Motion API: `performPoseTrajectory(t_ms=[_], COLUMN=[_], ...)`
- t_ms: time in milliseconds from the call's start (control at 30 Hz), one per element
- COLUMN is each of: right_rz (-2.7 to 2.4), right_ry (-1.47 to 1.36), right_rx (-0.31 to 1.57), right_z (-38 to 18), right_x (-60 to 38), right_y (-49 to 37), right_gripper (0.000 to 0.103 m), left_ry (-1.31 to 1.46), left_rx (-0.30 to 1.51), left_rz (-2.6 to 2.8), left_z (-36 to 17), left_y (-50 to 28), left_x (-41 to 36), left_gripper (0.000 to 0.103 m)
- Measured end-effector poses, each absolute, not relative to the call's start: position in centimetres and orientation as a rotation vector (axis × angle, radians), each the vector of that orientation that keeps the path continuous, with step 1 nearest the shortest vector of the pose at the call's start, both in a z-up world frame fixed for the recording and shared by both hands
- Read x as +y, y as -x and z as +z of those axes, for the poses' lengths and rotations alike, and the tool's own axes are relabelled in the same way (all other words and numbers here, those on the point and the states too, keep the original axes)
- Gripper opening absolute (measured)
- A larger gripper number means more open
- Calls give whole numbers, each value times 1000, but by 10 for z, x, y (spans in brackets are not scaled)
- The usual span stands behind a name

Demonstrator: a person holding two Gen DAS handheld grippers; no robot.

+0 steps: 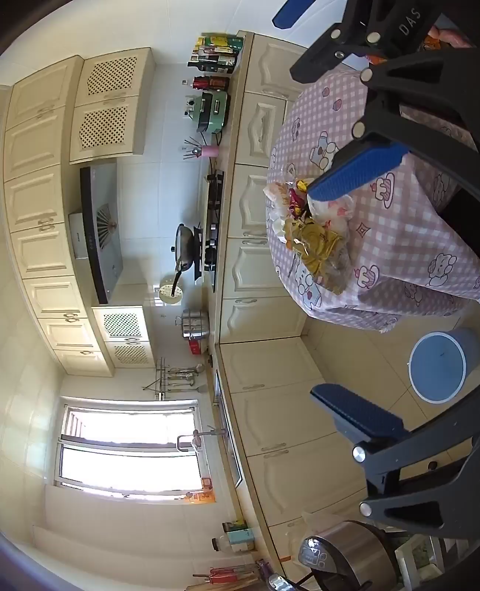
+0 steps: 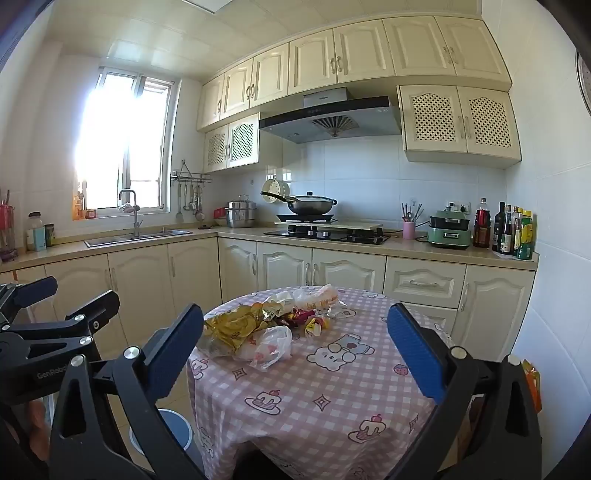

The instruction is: Collect trash

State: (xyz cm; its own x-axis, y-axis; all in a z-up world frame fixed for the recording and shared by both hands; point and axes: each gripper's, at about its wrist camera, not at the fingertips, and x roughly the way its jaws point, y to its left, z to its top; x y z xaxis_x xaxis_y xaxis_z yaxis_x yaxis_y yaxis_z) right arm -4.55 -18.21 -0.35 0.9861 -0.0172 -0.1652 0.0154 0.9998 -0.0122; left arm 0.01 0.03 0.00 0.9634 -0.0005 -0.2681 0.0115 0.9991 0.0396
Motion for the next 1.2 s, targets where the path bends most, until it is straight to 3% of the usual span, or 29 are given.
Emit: performPoseTrajectory(t_ms=[1200], right_rz=[-9], right_ry=[22], right_rx=[171], right_z=[-9], right_x=[-176], right_y=[40], right_gripper=[96], left_ry=[-38], left_rx=[276], left_rz=[-5], left_z=[-1], left_y=[-3], left_x=[2], left_gripper=[97])
